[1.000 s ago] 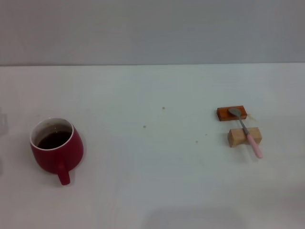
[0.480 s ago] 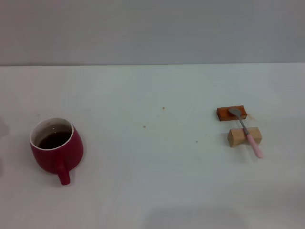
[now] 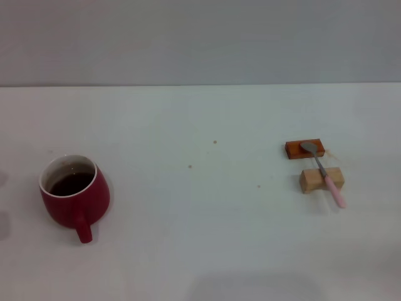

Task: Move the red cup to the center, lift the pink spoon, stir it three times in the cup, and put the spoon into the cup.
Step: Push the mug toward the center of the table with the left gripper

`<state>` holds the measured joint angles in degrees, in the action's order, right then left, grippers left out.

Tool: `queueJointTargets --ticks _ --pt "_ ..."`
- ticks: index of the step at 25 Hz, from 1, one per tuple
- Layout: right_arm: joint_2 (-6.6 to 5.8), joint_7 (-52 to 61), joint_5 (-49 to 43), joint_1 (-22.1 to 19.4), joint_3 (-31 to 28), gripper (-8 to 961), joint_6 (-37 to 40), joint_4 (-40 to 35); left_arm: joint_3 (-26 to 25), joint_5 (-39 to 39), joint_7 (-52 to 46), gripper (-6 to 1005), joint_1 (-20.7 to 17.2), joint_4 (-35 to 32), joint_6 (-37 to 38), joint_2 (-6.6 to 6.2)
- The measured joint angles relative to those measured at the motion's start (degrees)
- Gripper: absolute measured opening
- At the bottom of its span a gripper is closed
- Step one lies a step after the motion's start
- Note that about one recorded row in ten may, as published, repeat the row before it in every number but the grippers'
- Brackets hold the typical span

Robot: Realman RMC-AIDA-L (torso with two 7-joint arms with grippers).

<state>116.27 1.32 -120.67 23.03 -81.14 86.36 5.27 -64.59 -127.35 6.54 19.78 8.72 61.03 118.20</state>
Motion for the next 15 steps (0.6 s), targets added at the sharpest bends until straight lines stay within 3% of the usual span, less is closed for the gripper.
queueJointTargets --ticks 4,10,15 --pt "0.0 0.0 0.0 0.0 0.01 782 0.01 0.0 2.11 0.0 2.53 4 -0.31 -0.38 0.03 -0.05" --pt "-0.14 0.0 0.0 0.04 0.02 782 0.0 0.0 11.61 -0.02 9.88 11 -2.13 -0.64 2.14 -0.05" --pt "-0.17 0.0 0.0 0.22 0.02 782 0.01 0.0 16.07 -0.03 14.02 17 -2.72 -0.64 2.45 0.03"
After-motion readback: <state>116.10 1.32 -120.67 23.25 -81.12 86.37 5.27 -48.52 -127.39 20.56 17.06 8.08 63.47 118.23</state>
